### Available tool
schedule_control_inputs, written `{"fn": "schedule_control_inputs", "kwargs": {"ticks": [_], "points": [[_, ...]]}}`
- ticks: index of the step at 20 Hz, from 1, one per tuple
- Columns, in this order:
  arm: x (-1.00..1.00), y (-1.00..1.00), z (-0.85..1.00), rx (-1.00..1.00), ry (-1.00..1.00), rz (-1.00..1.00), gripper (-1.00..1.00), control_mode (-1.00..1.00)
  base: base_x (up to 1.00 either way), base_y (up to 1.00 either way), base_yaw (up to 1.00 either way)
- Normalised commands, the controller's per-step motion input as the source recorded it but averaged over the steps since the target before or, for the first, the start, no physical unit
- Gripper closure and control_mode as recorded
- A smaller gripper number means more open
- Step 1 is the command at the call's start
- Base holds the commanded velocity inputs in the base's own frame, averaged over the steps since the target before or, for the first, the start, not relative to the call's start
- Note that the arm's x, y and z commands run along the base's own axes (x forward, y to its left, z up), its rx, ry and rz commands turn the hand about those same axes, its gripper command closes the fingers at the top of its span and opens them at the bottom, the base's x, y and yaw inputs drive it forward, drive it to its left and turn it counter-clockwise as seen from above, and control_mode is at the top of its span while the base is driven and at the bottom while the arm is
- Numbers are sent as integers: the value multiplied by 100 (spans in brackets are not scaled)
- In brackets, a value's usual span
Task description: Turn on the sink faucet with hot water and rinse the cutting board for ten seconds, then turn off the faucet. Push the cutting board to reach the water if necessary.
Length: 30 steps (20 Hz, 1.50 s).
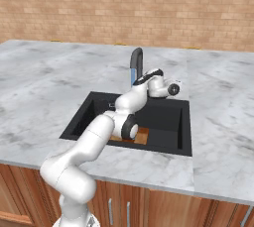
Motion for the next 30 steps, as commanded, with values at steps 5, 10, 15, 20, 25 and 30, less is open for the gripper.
{"fn": "schedule_control_inputs", "kwargs": {"ticks": [5,10,15,20,25,30], "points": [[-18,-37,-33,0,8,0,100,-100,0,0,0],[-26,-38,-36,0,9,0,100,-100,0,0,0],[-30,-40,-42,0,10,0,100,-100,0,0,0],[-37,-47,-50,0,11,1,100,-100,0,0,0],[-49,-46,-55,0,12,2,100,-100,0,0,0],[-48,-30,-49,0,11,0,100,-100,0,0,0]]}}
